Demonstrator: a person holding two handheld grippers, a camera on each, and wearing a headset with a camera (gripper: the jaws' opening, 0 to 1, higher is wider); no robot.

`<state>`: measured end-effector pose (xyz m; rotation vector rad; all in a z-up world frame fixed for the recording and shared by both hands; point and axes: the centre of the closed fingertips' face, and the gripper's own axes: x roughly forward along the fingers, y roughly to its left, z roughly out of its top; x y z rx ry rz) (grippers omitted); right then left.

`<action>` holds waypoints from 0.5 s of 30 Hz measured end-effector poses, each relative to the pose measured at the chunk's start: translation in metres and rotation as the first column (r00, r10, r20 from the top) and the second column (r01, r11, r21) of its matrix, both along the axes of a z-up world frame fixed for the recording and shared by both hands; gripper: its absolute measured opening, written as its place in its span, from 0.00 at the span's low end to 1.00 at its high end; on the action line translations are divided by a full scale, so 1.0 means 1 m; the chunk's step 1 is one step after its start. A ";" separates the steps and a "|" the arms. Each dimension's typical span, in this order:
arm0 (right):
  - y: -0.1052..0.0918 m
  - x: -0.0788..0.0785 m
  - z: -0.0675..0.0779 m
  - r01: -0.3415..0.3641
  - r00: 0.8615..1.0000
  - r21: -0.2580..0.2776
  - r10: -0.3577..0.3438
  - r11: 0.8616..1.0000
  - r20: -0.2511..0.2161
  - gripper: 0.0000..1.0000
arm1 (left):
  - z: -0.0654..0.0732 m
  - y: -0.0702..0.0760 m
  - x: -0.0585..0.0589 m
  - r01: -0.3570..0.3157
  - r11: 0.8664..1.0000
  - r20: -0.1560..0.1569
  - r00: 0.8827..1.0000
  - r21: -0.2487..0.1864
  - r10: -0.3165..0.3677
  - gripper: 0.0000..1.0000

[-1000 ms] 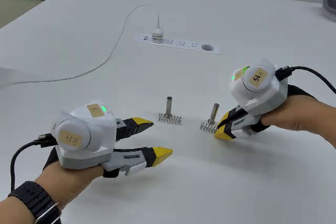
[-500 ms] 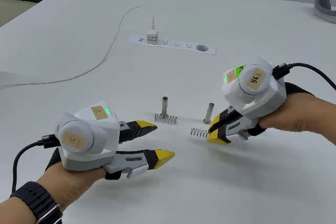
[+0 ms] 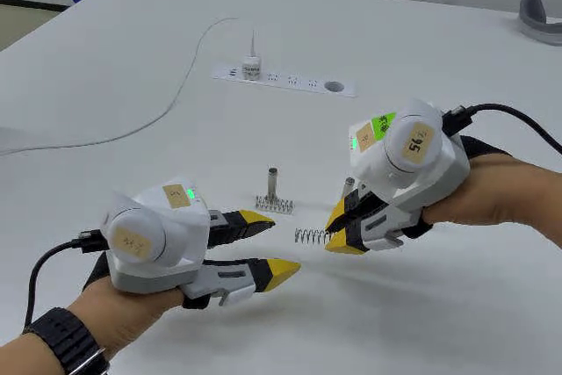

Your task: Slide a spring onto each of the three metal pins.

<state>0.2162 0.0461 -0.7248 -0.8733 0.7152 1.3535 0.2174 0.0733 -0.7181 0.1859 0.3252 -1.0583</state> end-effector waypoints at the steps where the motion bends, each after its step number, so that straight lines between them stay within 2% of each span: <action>1: 0.001 -0.001 0.000 -0.005 1.000 -0.002 0.005 1.000 0.000 0.12 | 0.001 -0.001 -0.001 0.003 1.000 0.001 1.000 0.000 -0.003 0.36; 15: 0.008 -0.013 0.003 -0.085 0.996 -0.009 0.086 0.996 0.005 0.12 | 0.005 -0.012 -0.010 0.059 0.998 0.014 0.998 0.004 -0.059 0.28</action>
